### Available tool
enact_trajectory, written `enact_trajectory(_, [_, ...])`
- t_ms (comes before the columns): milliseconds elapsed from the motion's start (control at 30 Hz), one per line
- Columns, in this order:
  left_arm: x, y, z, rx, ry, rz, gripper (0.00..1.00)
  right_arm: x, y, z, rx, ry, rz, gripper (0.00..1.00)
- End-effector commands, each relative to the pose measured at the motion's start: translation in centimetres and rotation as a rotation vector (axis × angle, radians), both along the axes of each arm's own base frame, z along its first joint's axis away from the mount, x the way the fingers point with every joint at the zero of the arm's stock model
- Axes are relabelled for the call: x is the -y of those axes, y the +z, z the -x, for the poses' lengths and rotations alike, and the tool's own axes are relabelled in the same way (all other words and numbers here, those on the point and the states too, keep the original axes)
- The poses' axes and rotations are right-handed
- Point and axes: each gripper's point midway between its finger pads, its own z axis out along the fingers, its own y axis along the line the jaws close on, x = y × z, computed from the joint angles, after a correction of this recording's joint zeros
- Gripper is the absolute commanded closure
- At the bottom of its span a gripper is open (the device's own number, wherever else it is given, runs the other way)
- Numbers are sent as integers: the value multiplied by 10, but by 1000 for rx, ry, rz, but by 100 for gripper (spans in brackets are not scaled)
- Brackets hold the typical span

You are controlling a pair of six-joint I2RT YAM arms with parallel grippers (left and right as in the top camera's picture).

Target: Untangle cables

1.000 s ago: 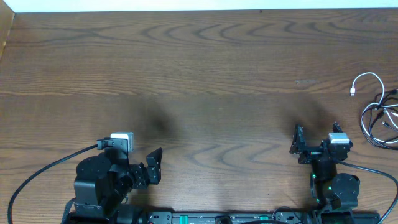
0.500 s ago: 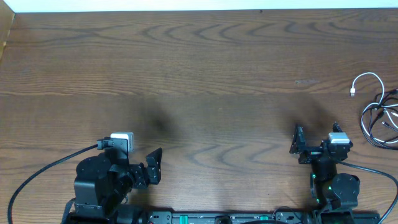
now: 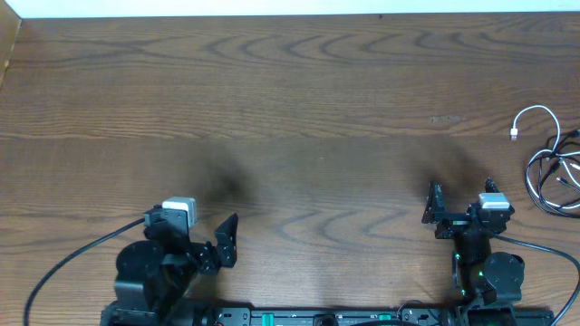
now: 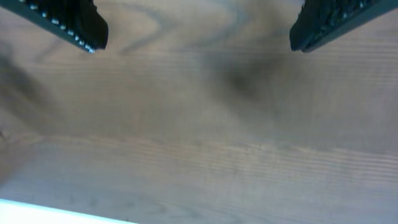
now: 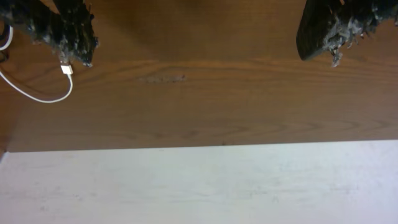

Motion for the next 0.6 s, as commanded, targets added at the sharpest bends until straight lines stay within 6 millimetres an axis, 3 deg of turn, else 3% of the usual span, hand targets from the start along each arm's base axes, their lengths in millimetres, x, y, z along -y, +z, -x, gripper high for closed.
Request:
enact_trajectory(0, [2,-22,-10,66,-10,-6,2,0,0,0,3,-1,-10,1])
enact_trajectory(200, [8,-33,-31,235,-29,28,2,0,0,0,3,-1,-10,1])
enact_trajectory(467, [8,-16,-52,478,-10,49,2,0,0,0,3,-1,-10,1])
enact_trajectory(567, [3,1,-57,604,22,53,2,0,0,0,3,-1,-10,1])
